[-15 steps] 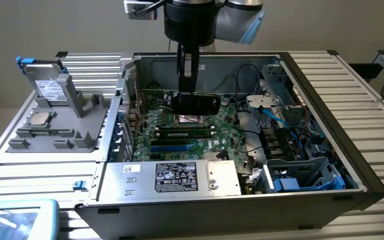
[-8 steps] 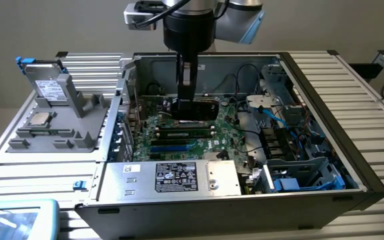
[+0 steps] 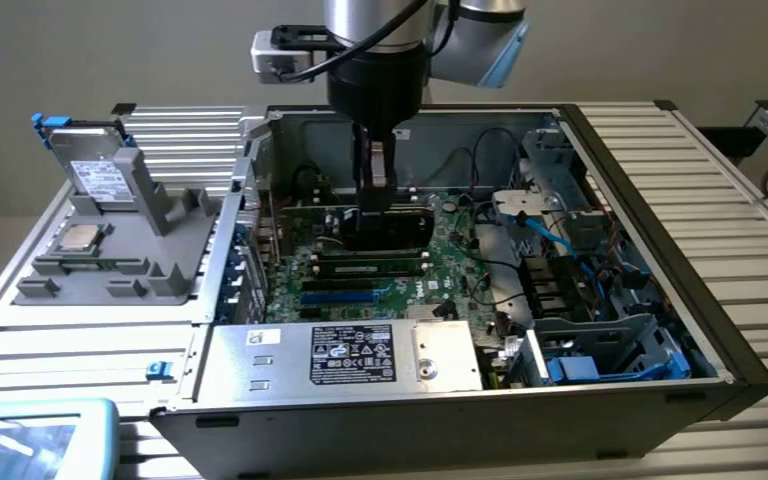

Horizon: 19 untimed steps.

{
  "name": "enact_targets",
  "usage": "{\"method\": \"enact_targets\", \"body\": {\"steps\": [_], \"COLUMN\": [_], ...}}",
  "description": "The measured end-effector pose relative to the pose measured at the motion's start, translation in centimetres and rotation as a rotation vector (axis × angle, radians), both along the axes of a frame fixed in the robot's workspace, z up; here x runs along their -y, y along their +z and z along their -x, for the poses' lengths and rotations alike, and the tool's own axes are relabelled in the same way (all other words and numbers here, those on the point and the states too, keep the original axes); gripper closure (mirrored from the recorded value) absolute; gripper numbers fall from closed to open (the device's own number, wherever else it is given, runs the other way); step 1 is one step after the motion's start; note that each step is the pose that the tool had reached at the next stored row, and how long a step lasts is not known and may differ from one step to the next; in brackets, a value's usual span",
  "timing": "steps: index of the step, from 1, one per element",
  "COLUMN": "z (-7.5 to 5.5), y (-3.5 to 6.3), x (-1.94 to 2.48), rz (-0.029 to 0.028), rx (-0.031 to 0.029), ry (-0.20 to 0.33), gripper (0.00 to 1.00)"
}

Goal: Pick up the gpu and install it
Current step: 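Insert the gpu into the slot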

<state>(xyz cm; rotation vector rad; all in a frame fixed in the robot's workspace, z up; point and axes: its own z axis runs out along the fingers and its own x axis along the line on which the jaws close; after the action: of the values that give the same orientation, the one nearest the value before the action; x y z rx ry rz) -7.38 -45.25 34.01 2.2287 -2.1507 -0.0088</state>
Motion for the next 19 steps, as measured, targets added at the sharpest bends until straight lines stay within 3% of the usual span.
{"method": "enact_targets", "body": {"steps": [5, 11, 13, 16, 19], "z": [0.1, 0.2, 0.2, 0.2, 0.2], "y": [-0.27, -1.21, -1.38, -1.51, -1.52], "x": [0.00, 0.00, 0.00, 0.00, 0.00], "rz": [0.0006, 0.0015, 0.0043, 0.0134, 0.0144], "rx": [-0.0024, -0.0023, -0.0023, -0.0022, -0.0020], "ry": [0.009, -0.042, -0.050, -0.058, -0.058], "gripper": [0.73, 0.73, 0.73, 0.73, 0.73]}}
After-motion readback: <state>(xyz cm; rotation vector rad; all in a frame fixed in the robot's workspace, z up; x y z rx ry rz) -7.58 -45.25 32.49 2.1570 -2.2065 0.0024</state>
